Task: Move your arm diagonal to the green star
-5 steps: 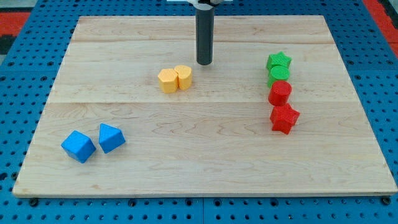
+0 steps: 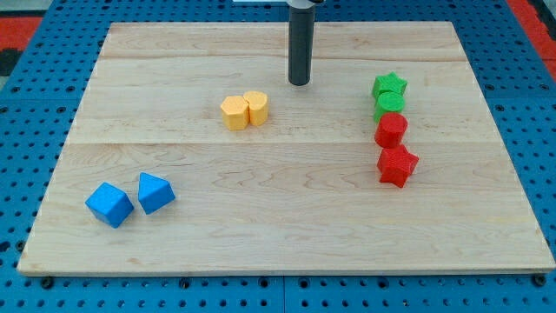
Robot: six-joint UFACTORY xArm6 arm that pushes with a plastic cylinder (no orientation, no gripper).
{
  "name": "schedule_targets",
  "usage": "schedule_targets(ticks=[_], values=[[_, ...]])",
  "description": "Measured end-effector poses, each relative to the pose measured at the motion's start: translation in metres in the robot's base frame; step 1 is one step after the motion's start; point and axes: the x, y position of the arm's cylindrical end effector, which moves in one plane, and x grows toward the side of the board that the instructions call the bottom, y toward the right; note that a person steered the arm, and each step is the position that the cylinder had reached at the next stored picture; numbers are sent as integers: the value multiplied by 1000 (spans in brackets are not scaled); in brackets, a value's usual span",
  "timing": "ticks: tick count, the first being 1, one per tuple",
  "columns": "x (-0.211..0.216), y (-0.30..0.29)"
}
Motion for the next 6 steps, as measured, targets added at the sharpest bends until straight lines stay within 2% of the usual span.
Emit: schedule_targets(ticks=[1,2,3,6], values=[[8,19],[-24,95],[-22,185],[-22,223]])
